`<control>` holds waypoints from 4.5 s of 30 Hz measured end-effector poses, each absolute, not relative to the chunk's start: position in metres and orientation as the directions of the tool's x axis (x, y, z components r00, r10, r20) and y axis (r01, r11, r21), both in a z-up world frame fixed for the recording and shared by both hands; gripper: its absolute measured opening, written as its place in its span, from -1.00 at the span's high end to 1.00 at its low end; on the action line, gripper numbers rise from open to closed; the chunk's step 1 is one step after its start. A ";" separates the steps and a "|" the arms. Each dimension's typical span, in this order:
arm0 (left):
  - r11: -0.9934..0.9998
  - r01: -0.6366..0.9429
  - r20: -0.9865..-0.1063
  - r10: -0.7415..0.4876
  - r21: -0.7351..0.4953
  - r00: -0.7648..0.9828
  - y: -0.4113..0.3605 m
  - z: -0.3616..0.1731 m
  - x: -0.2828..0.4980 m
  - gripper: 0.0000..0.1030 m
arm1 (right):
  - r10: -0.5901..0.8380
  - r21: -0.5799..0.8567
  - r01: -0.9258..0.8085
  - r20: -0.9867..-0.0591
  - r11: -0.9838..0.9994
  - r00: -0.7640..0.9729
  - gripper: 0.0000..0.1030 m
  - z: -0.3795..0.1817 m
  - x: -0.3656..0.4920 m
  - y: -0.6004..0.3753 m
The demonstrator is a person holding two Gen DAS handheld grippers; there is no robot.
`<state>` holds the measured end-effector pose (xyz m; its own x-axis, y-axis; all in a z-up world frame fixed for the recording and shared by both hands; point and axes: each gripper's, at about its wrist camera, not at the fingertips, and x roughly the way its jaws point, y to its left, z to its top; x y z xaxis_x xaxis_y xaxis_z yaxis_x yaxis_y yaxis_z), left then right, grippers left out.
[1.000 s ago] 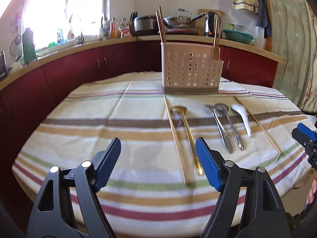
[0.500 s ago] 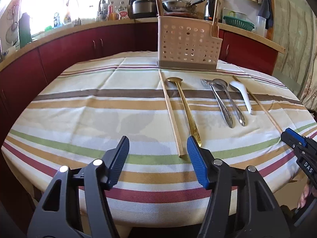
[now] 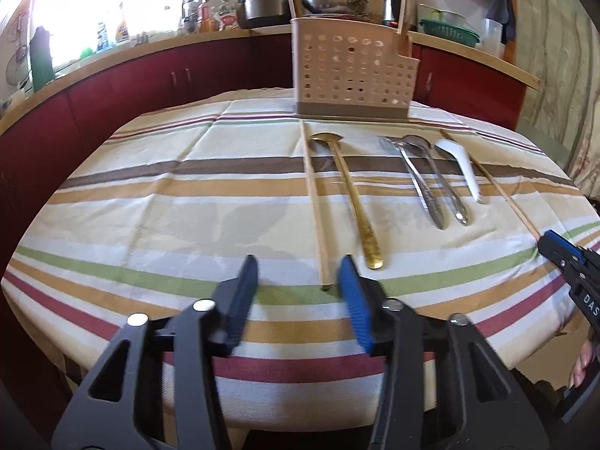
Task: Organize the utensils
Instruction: 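Close the left gripper on a wooden chopstick while the right gripper grasps another chopstick, then carry the chopstick with the left gripper to the caddy while the right gripper carries its chopstick there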
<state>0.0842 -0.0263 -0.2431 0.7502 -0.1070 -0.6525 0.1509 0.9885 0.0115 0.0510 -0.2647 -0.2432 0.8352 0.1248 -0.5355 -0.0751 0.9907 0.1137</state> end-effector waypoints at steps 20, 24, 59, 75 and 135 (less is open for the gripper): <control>0.987 0.154 -0.631 -0.143 -0.037 0.763 -0.007 -0.222 0.078 0.88 | 0.098 0.107 -0.054 -0.466 0.993 0.879 0.87 -0.213 0.038 -0.272; 0.989 0.139 -0.603 -0.141 -0.050 0.786 0.000 -0.206 0.076 0.88 | 0.083 0.098 -0.045 -0.428 0.994 0.900 0.87 -0.196 0.032 -0.274; 0.982 0.179 -0.463 -0.189 -0.064 0.866 0.015 -0.085 0.095 0.88 | 0.095 0.108 -0.069 -0.266 0.992 0.959 0.88 -0.084 0.081 -0.286; 0.972 0.234 -0.436 -0.224 -0.033 0.872 0.005 -0.054 0.162 0.88 | 0.121 0.071 -0.105 -0.280 0.992 0.952 0.87 -0.057 0.144 -0.275; 0.926 0.374 -0.242 -0.373 -0.045 0.896 -0.007 0.060 0.206 0.88 | 0.199 0.082 -0.190 -0.117 0.978 0.973 0.87 0.048 0.181 -0.274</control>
